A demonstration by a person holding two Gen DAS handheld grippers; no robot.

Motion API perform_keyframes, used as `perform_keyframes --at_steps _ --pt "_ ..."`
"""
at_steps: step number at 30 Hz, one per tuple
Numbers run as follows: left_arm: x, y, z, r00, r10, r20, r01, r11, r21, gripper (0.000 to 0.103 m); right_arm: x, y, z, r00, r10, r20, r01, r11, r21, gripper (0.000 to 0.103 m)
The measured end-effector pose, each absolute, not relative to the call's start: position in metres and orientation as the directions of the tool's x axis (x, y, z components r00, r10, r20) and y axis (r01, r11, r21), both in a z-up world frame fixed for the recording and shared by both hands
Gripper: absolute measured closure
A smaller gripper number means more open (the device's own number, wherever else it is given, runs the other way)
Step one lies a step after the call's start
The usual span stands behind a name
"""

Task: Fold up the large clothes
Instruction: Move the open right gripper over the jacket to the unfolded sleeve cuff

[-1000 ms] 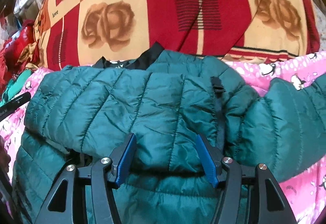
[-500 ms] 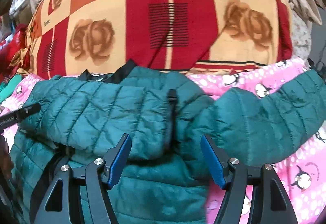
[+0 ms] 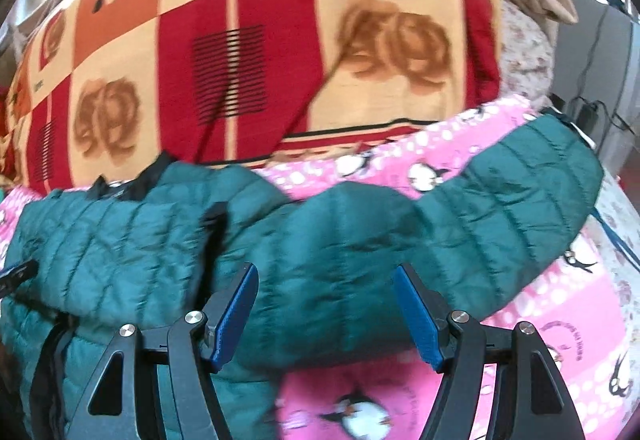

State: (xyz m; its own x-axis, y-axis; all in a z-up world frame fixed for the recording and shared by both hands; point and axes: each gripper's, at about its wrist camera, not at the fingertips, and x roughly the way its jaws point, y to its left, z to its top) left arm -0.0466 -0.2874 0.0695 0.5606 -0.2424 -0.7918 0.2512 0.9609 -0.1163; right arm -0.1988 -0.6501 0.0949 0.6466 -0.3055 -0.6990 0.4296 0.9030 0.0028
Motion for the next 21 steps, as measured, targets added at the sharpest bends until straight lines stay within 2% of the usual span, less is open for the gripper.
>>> perform_keyframes --at_steps 11,21 --pt "-0.047 -0.282 0.067 0.567 -0.280 -0.775 0.251 0.955 -0.161 0.022 -0.213 -0.704 0.095 0.608 -0.373 -0.701 0.519 0.855 -0.004 0.035" --pt "-0.047 -0.265 0.089 0.595 -0.315 -0.740 0.236 0.948 -0.214 0.022 -0.232 -0.763 0.104 0.579 -0.442 -0.686 0.614 0.789 0.010 0.035"
